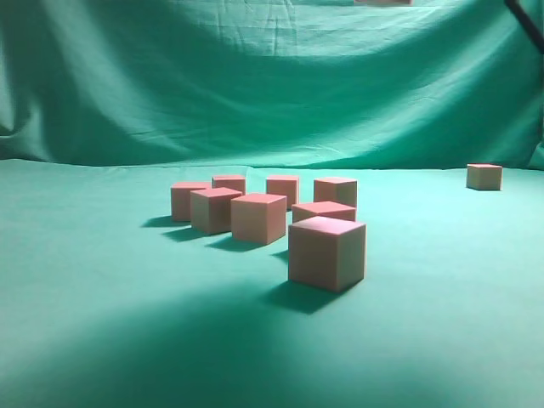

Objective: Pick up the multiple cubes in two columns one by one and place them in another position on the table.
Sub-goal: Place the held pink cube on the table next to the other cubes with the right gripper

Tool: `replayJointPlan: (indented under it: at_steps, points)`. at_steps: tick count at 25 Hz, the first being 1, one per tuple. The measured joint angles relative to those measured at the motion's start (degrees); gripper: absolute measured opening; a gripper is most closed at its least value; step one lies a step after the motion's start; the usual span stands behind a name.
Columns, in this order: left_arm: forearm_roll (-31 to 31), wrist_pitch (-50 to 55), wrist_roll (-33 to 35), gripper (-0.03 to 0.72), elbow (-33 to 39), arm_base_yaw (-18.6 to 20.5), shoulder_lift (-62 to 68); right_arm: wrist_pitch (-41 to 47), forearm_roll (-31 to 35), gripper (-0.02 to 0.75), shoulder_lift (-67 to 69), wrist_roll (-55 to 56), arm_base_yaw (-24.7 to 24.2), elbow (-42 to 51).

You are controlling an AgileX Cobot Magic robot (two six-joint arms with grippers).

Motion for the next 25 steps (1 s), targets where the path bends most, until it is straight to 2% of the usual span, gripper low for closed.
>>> replayJointPlan:
  at_steps: [6, 9, 14, 18, 25]
  points:
    - [0.0, 0.0, 0.0, 0.0, 0.0, 0.0, 0.0, 0.16, 1.97, 0.265, -2.25, -6.05, 10.76, 11.57]
    - [0.0, 0.0, 0.0, 0.0, 0.0, 0.0, 0.0, -0.67, 2.35, 0.265, -0.38, -8.32, 17.19, 12.82]
    - [0.0, 0.0, 0.0, 0.0, 0.0, 0.0, 0.0, -4.75, 2.35, 0.265, 5.47, -12.11, 24.08, 13.13]
    - [0.0, 0.0, 0.0, 0.0, 0.0, 0.0, 0.0, -7.55, 2.58, 0.265, 9.34, -14.62, 26.18, 13.13]
    - [0.0, 0.0, 0.0, 0.0, 0.0, 0.0, 0.0, -11.89, 1.02, 0.265, 13.0, -16.63, 26.4, 13.13]
